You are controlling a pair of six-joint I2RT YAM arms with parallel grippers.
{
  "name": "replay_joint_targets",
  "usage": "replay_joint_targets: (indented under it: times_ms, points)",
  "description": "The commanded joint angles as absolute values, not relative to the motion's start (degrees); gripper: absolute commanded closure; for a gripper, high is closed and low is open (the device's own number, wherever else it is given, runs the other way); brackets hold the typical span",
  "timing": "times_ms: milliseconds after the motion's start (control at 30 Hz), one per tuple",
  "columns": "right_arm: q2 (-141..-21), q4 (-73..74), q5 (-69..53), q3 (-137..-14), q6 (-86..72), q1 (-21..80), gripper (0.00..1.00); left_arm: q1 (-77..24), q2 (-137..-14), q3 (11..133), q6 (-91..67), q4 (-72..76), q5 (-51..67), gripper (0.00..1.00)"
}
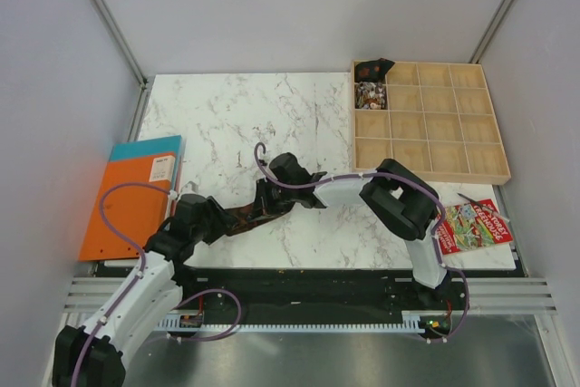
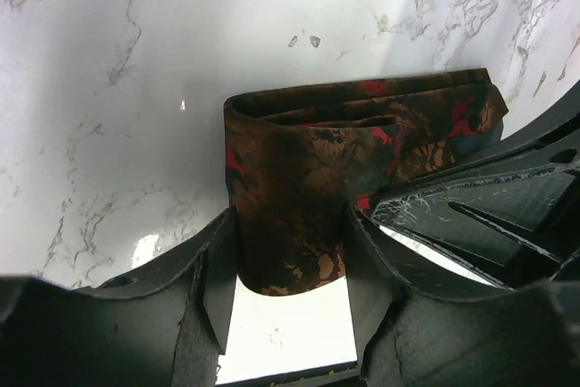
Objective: Roll the ties
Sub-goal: Roll the tie at the center of the board.
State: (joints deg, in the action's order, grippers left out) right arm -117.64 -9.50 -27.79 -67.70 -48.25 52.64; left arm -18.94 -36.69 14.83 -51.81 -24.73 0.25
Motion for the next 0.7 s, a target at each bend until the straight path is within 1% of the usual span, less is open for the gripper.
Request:
replay_joint_targets:
  times_ms: [0, 33, 267, 433, 667]
  points:
    - [-120.76, -6.94, -24.70, -68.38, -47.11, 52.56, 0.90, -19.95, -37.35, 11.26, -51.68, -18.20, 3.16, 0.49]
    - [-120.94, -6.94, -24.61, -68.47, -47.20, 52.47, 0.90, -20.13, -37.70, 10.73, -51.85, -17.67, 3.16, 0.49]
    - [-121.55, -6.86, -25.05, -68.91, -47.37, 52.56, 0.90, -21.53, -37.35, 11.68, -52.47, -17.84, 2.20, 0.63]
    - [-121.11, -6.42, -24.96, -69.61, -47.46, 52.56, 0.90, -21.71, -39.98, 18.71, -52.03, -22.49, 2.19, 0.76]
    - [-120.32, -5.63, -25.05, -71.01, -47.55, 52.56, 0.90, -23.20, -47.27, 28.47, -50.72, -27.07, 4.39, 0.79]
